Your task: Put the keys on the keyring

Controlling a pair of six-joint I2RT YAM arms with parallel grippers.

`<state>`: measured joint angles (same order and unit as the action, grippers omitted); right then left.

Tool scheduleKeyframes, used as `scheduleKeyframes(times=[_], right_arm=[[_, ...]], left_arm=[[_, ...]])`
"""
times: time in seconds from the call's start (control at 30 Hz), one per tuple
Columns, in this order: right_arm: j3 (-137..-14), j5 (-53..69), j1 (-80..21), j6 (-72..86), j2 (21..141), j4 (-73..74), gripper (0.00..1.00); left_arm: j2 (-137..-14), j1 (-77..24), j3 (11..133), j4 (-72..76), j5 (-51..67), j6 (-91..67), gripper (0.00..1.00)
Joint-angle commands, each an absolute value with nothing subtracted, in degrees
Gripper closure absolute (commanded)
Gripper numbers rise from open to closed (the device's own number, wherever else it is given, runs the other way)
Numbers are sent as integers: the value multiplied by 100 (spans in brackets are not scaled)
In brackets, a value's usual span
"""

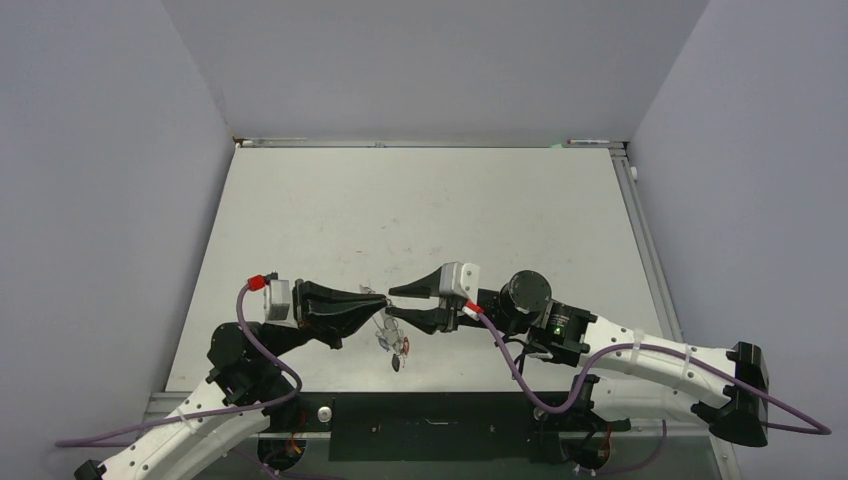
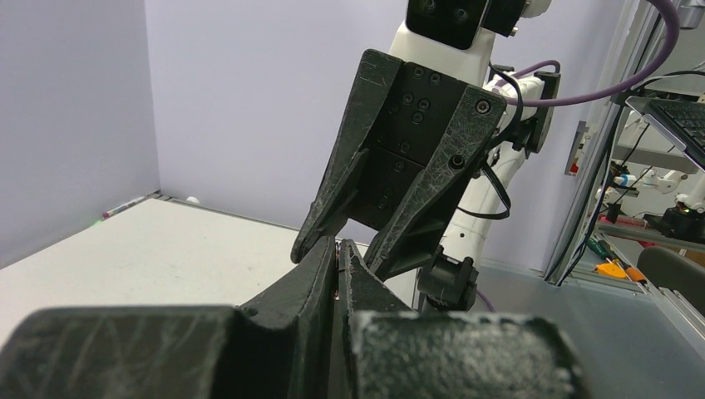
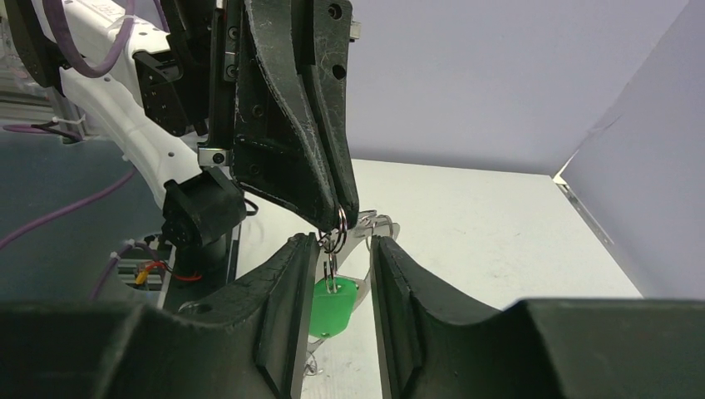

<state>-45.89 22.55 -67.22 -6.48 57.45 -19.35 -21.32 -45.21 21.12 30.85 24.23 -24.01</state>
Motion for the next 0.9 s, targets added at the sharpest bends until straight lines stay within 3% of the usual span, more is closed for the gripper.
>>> scheduleKeyframes(times=[0.0, 0.3, 0.63, 0.87], right_arm=[[-4553, 2392, -6755, -563, 5849, -2087, 70], [-4579, 2398, -6753, -574, 5957, -2118, 83], [-4470, 2203, -6741, -603, 5583, -1931, 71], [-4558, 2435, -6740, -636, 5692, -1810, 71]], left_arm=[[-2050, -4511, 2175, 3577, 2382, -2458, 100], [-2013, -4516, 2129, 3691, 2438, -2512, 100], [-1872, -4516, 2136, 3648, 2539, -2518, 100], [-1926, -4515, 2136, 3740, 2642, -2580, 100]])
